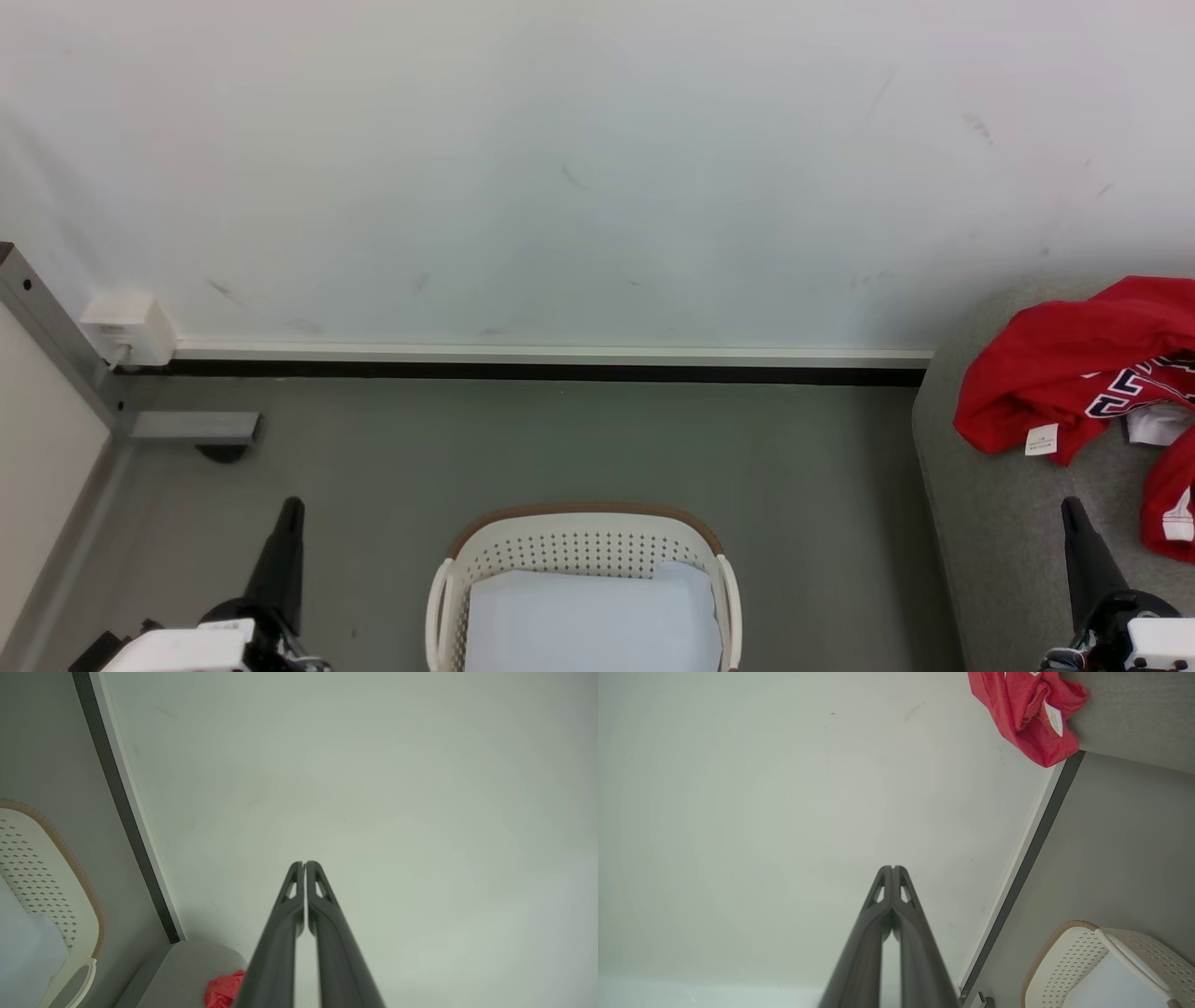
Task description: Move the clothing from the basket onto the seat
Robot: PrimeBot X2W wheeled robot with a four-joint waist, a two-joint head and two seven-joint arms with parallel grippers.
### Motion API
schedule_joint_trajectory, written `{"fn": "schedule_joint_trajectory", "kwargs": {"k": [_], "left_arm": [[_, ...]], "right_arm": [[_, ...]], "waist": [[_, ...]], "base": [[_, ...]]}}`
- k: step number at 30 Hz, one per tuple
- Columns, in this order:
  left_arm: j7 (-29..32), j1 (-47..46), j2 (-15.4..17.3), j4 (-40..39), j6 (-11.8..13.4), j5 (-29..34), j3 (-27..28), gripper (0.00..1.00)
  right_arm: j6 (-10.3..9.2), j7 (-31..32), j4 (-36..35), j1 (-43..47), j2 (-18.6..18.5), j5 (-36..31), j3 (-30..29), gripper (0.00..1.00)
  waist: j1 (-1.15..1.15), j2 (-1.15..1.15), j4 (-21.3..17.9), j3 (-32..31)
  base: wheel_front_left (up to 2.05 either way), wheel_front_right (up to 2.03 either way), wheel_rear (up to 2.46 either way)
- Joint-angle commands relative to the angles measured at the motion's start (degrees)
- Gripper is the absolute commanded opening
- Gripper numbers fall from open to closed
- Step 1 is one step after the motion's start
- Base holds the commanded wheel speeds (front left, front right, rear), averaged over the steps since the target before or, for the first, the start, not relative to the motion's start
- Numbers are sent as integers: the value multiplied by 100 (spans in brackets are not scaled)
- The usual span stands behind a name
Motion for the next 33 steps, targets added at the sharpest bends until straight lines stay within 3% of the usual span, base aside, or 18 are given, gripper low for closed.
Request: {"fn": "schedule_joint_trajectory", "kwargs": {"k": [1, 33], "left_arm": [[22, -42, 40, -20, -27, -78, 12, 0], [21, -41, 39, -22, -27, -79, 11, 0]], "right_arm": [[-12, -5, -27, -68, 14, -28, -28, 0], [-12, 11, -26, -70, 23, -44, -39, 0]], "waist": [[0, 0, 0, 0], [0, 0, 0, 0]], "base": [[0, 0, 0], [0, 0, 0]]}}
